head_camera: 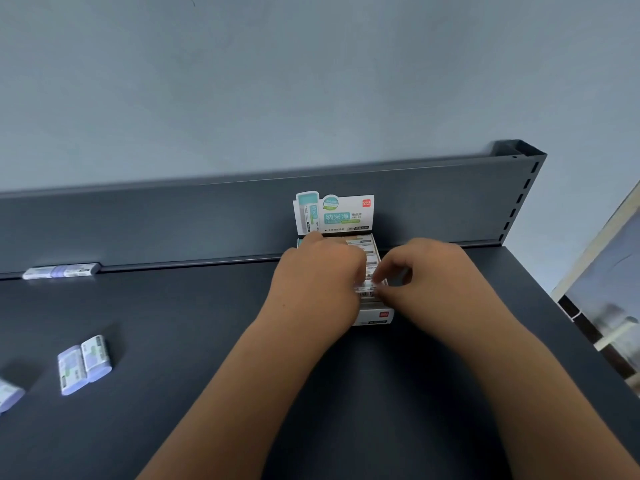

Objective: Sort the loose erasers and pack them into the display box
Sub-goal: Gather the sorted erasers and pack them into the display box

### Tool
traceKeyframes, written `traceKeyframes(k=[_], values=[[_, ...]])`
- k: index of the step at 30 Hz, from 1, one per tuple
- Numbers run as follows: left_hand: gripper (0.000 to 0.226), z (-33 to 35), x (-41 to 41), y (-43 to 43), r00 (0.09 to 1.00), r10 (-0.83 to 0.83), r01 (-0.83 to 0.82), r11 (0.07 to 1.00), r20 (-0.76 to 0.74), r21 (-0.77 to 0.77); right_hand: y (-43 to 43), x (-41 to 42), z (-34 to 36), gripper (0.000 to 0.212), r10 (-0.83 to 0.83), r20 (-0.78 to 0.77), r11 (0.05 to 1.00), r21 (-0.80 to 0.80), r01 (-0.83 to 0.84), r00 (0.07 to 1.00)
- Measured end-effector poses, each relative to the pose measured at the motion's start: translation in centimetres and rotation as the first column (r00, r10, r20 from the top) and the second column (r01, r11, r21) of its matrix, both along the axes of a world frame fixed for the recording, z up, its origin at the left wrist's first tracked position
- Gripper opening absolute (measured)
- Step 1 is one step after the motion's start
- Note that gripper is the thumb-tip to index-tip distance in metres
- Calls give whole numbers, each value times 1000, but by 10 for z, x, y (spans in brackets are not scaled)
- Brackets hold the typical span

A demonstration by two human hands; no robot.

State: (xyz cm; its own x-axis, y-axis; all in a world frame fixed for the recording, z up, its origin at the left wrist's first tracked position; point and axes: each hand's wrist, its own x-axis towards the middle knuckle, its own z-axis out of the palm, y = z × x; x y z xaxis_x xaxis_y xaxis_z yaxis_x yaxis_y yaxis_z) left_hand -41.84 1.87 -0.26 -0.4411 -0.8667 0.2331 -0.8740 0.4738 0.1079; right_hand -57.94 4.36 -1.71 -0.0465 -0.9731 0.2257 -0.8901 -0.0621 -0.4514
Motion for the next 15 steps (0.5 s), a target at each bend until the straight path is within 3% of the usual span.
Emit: traceKeyframes(k=[10,15], values=[[17,-1,-2,0,995,25,-20,998,93,-61,5,2,0,13,-8,-8,1000,19,8,1000],[22,10,9,0,993,24,-29,999,112,39,8,1,4,36,-14,102,1000,-10,15,995]])
